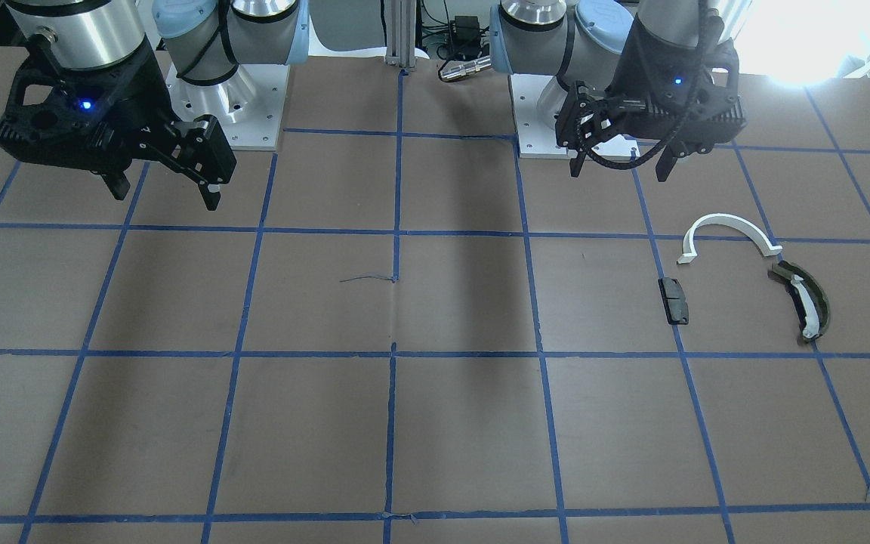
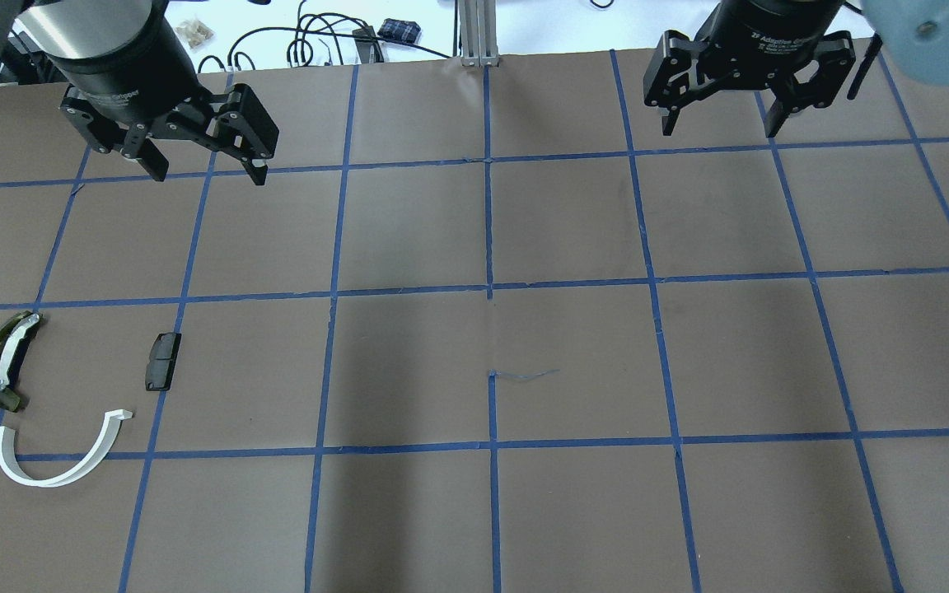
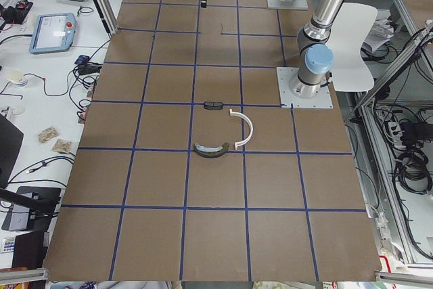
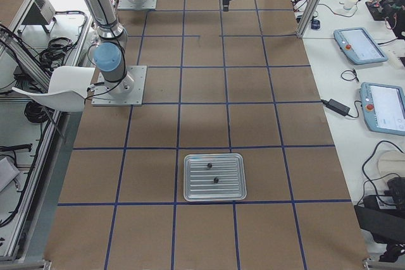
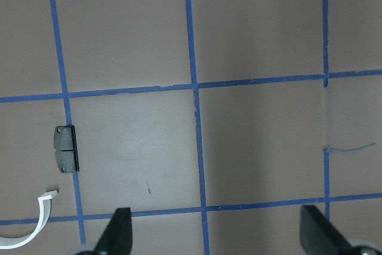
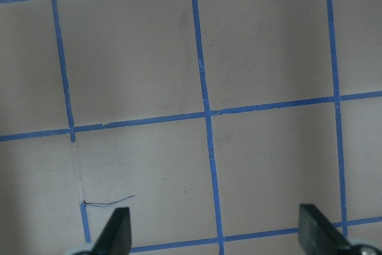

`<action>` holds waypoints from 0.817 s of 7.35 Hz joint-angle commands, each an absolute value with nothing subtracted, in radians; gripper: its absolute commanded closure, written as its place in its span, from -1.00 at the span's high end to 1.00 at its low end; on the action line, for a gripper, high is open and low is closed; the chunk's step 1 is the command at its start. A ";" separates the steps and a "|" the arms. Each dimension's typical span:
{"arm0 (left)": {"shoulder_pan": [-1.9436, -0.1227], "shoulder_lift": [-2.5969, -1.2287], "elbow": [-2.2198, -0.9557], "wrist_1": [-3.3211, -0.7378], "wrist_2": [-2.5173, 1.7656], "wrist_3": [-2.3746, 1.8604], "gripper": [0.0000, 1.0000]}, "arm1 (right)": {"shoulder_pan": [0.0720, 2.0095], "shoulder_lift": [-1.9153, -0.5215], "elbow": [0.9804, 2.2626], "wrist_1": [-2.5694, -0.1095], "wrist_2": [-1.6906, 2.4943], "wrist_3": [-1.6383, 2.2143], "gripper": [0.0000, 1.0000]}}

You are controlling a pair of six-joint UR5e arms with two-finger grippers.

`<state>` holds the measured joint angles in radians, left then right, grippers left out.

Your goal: Place bearing gear from tray to pile

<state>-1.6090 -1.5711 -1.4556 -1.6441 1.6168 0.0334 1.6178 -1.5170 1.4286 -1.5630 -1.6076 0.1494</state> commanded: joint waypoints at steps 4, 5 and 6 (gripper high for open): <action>-1.577 -1.563 -1.448 -1.649 1.552 0.015 1.00 | 1.469 -1.534 1.428 -1.543 -1.729 -0.195 1.00; -1.577 -1.569 -1.447 -1.649 1.551 0.015 1.00 | 1.368 -1.534 1.425 -1.551 -1.727 -0.421 1.00; -1.575 -1.569 -1.448 -1.649 1.557 0.017 1.00 | 1.274 -1.534 1.430 -1.571 -1.727 -0.678 0.98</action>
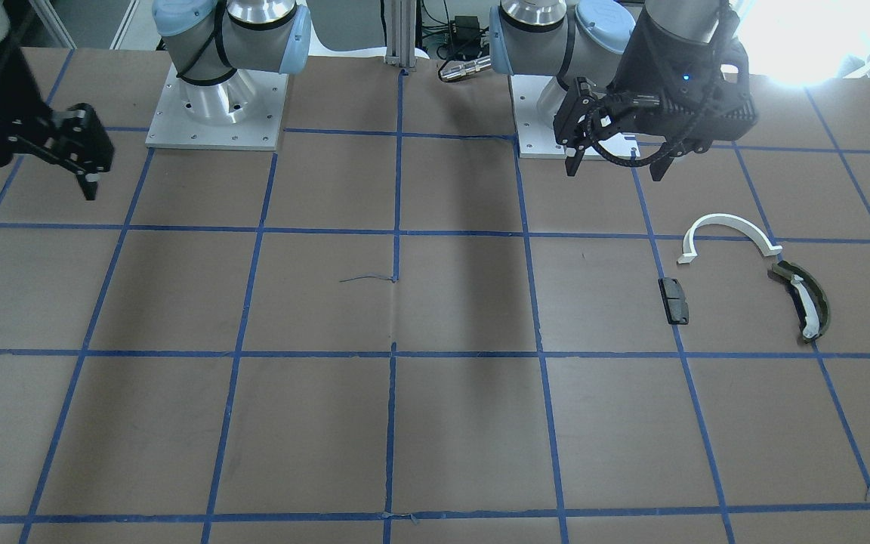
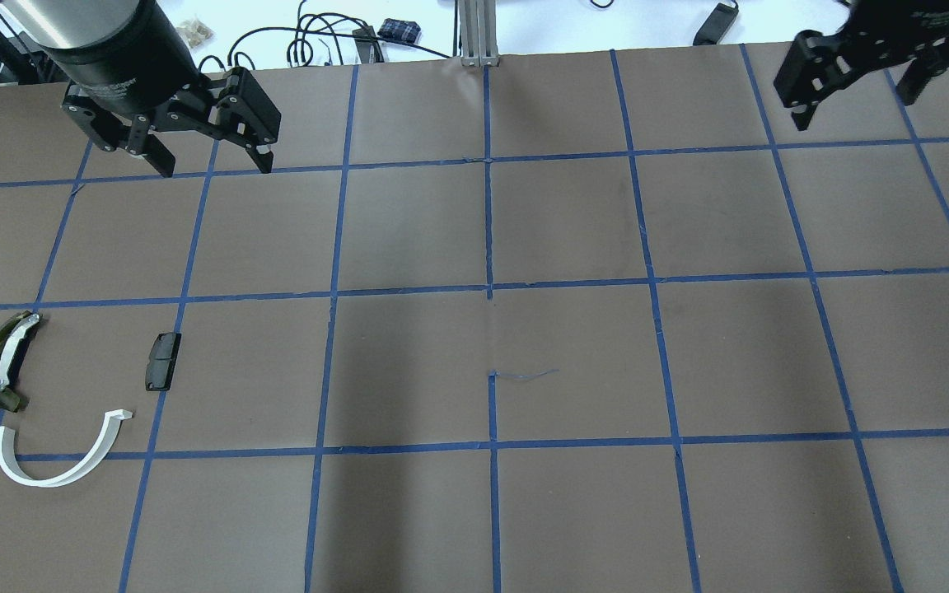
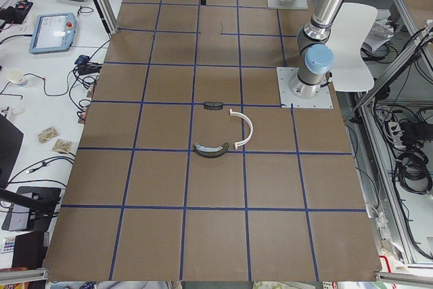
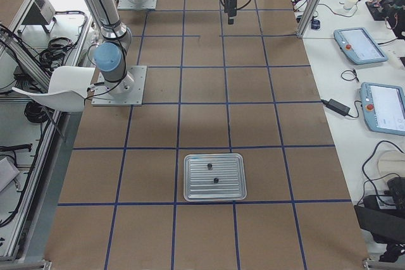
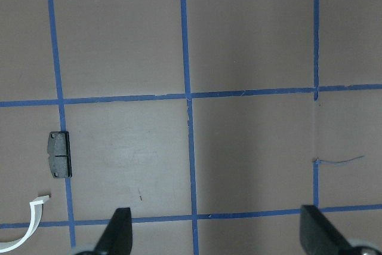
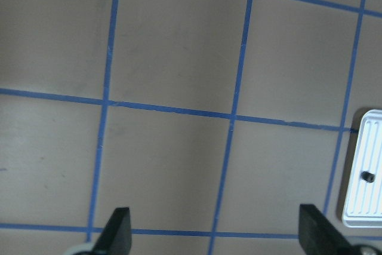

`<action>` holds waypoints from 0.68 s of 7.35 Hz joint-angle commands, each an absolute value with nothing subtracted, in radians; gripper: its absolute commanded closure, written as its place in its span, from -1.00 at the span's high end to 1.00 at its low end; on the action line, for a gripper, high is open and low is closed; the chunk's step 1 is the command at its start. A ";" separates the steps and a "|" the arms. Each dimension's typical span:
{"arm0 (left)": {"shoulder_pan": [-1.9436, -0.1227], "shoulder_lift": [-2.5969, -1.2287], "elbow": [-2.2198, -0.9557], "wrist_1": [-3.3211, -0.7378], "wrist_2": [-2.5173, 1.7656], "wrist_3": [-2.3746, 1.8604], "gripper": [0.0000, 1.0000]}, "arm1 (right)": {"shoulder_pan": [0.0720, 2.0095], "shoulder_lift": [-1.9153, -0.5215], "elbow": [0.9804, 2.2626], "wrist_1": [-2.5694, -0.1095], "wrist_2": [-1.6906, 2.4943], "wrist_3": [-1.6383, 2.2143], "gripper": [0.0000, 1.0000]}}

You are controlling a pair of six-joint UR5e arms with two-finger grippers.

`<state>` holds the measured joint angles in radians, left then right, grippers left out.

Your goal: Place bearing gear from tray to pile

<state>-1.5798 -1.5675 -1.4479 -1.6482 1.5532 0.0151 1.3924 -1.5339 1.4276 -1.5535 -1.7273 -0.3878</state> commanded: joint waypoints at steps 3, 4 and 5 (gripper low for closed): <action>-1.577 -1.562 -1.450 -1.652 1.588 0.017 1.00 | 0.974 -1.499 1.442 -1.583 -1.644 -1.222 1.00; -1.581 -1.546 -1.474 -1.655 1.588 0.018 1.00 | 0.865 -1.453 1.460 -1.618 -1.614 -1.444 1.00; -1.580 -1.558 -1.482 -1.651 1.582 0.015 1.00 | 0.756 -1.392 1.472 -1.641 -1.583 -1.626 1.00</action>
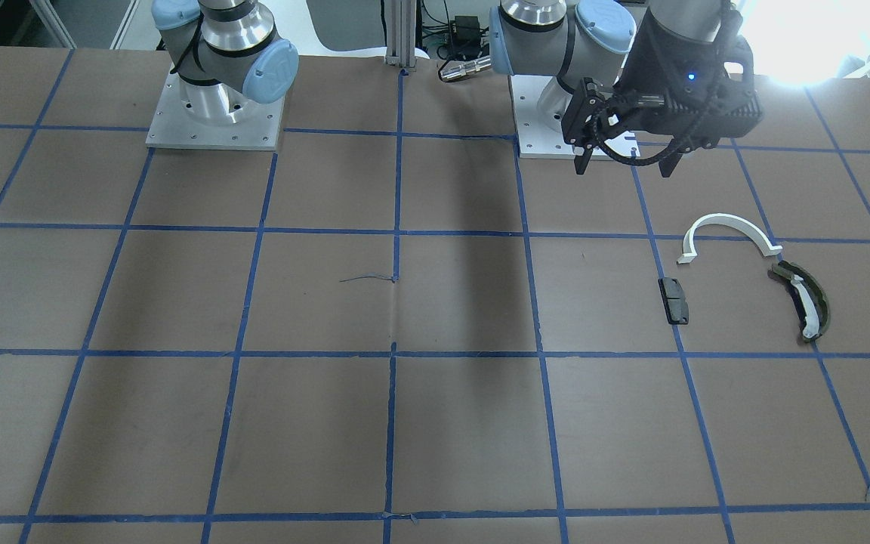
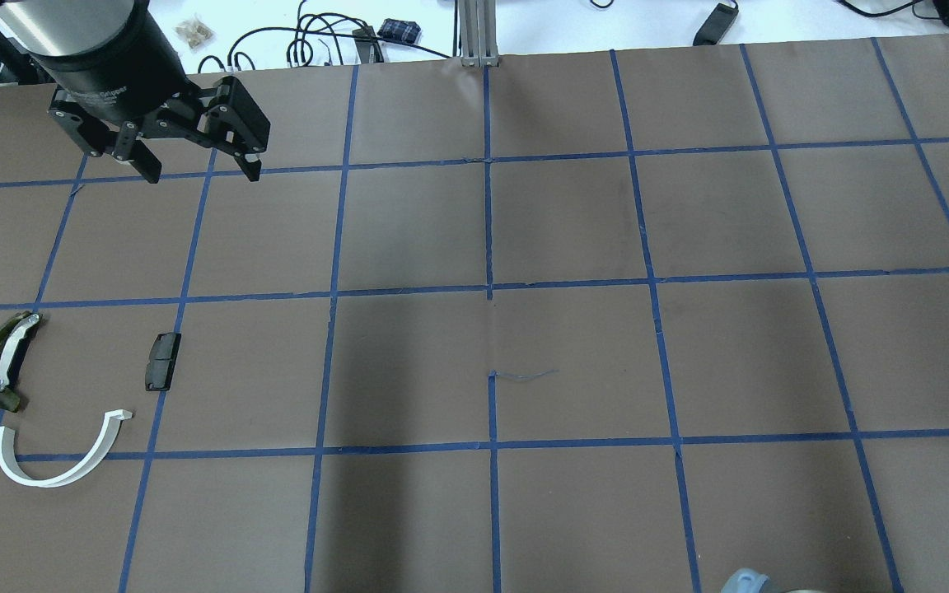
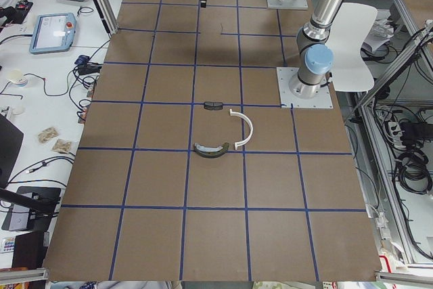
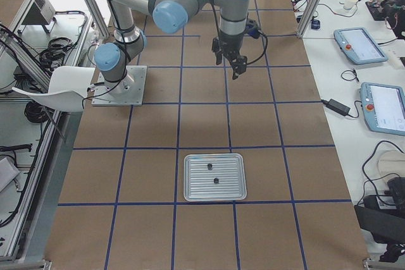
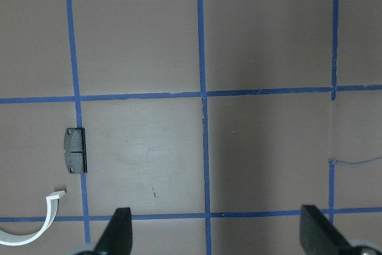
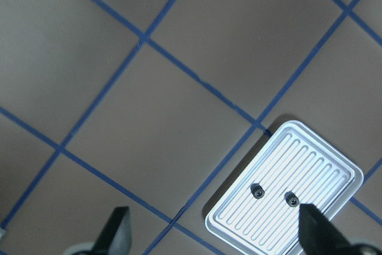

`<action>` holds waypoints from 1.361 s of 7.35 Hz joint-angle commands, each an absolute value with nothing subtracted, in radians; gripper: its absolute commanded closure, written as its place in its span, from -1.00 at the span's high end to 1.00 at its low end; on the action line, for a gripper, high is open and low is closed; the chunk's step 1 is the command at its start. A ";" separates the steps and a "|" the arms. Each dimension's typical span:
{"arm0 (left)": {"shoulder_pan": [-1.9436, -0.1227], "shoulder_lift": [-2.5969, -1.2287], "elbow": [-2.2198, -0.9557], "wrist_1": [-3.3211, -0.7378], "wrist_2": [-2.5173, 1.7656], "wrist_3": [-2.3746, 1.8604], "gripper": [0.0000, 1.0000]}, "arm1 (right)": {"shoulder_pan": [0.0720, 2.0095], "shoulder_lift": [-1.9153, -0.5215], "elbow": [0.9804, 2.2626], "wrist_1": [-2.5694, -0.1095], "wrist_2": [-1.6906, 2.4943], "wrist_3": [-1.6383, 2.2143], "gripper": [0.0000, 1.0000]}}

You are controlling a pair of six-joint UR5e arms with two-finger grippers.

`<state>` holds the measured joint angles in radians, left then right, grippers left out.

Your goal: Place bearing gear from tray to pile

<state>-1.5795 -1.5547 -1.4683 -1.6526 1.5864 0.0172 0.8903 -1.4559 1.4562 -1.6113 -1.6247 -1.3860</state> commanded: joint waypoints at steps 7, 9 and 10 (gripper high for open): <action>-1.577 -1.537 -1.456 -1.717 1.583 0.014 1.00 | 0.632 -0.988 1.476 -2.065 -1.592 -2.005 1.00; -1.577 -1.536 -1.450 -1.717 1.583 0.017 1.00 | 0.627 -0.954 1.477 -2.151 -1.646 -2.016 0.98; -1.578 -1.549 -1.442 -1.713 1.586 0.017 1.00 | 0.626 -0.930 1.483 -2.167 -1.649 -2.038 0.96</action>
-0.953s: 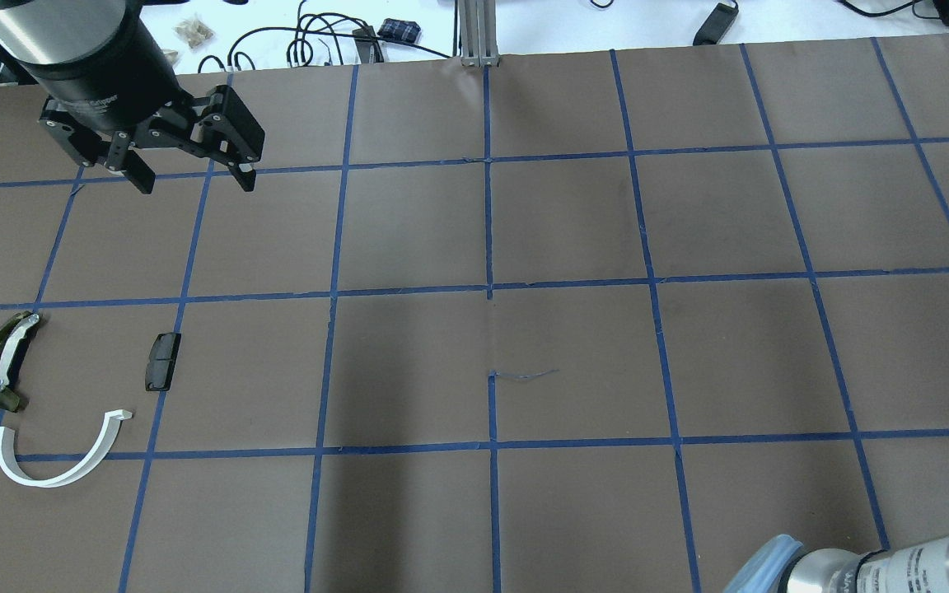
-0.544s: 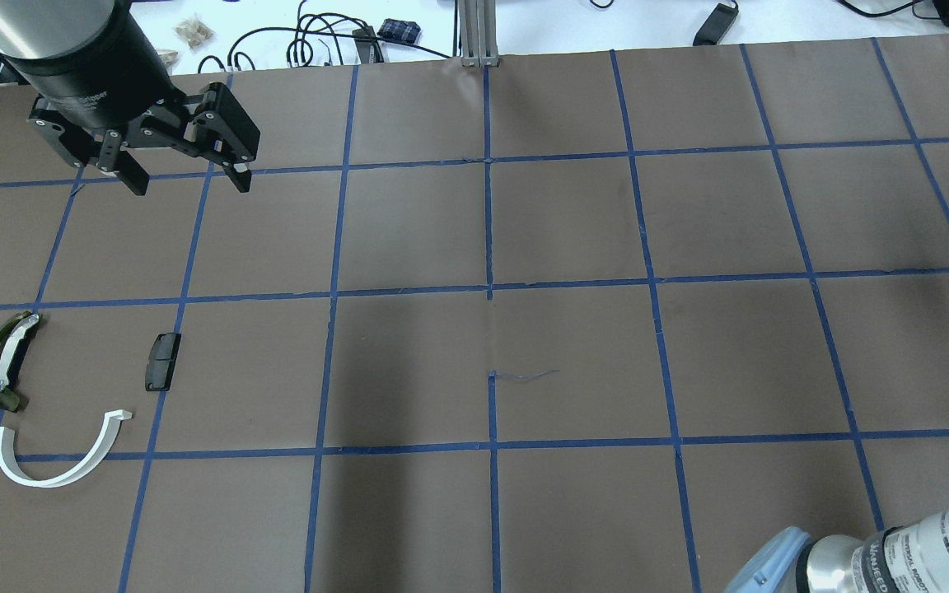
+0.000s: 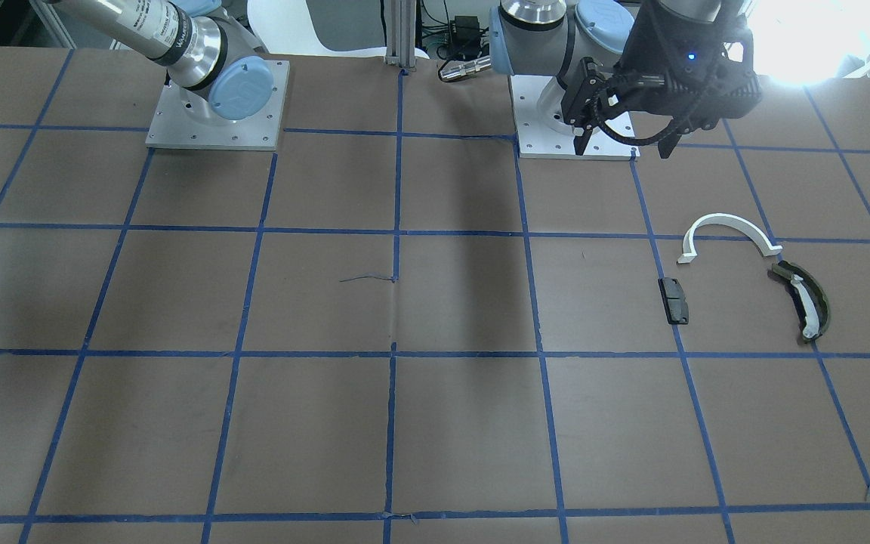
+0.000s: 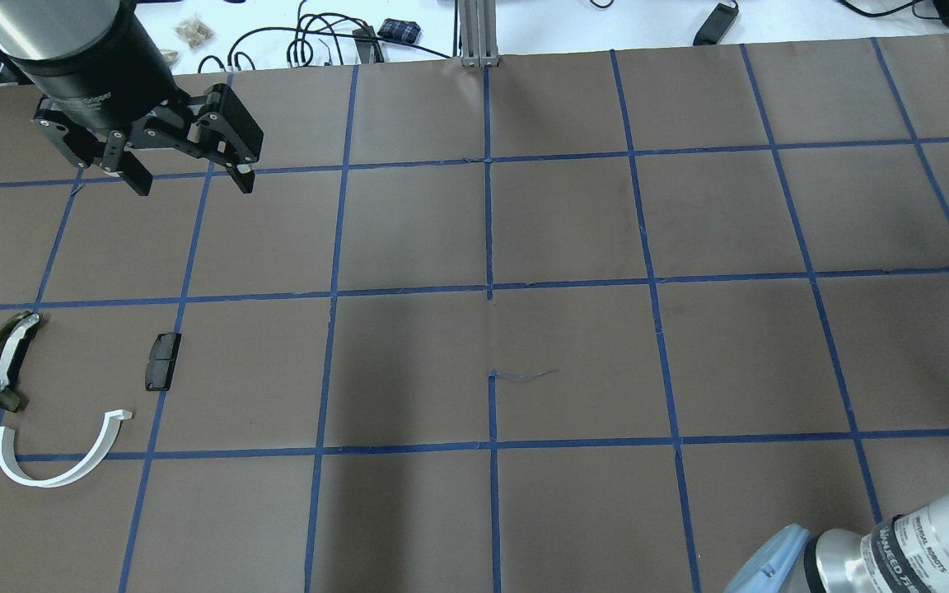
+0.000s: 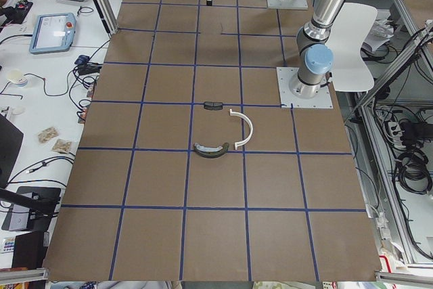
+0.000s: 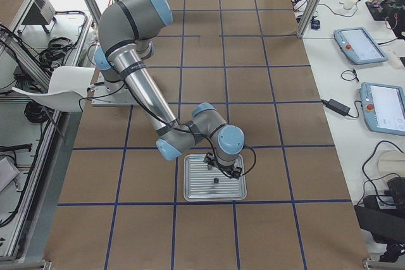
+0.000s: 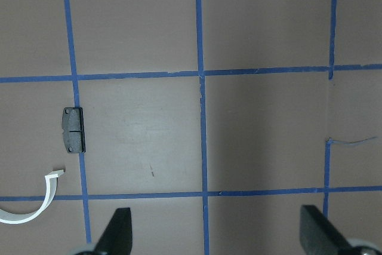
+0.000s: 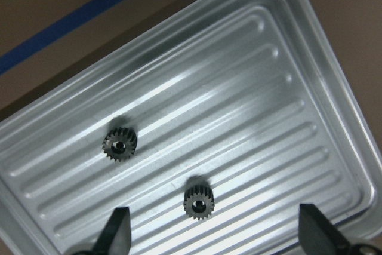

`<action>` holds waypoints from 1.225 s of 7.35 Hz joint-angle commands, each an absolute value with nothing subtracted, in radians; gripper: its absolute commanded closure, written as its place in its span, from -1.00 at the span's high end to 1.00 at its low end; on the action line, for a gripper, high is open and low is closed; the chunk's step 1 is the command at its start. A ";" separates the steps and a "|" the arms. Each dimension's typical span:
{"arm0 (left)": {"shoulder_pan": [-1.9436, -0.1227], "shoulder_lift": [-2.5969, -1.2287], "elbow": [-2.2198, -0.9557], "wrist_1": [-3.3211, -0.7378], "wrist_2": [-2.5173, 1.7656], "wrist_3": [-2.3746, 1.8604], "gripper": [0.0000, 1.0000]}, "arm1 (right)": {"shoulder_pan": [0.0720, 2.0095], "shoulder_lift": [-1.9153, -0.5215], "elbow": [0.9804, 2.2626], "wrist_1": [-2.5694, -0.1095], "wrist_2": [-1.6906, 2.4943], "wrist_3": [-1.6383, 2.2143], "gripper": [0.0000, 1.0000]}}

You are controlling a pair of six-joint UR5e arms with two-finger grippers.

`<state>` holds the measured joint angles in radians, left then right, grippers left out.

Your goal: Place bearing gear from tray to pile

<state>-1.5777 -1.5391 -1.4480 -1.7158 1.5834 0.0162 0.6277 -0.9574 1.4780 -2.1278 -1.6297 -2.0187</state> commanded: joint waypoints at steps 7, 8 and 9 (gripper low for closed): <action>-1.583 -1.546 -1.454 -1.710 1.572 0.012 1.00 | 0.601 -0.908 1.506 -2.166 -1.638 -2.048 0.35; -1.583 -1.545 -1.453 -1.710 1.571 0.014 1.00 | 0.603 -0.908 1.506 -2.166 -1.638 -2.048 0.23; -1.585 -1.546 -1.454 -1.710 1.571 0.014 1.00 | 0.601 -0.910 1.500 -2.166 -1.640 -2.048 -0.07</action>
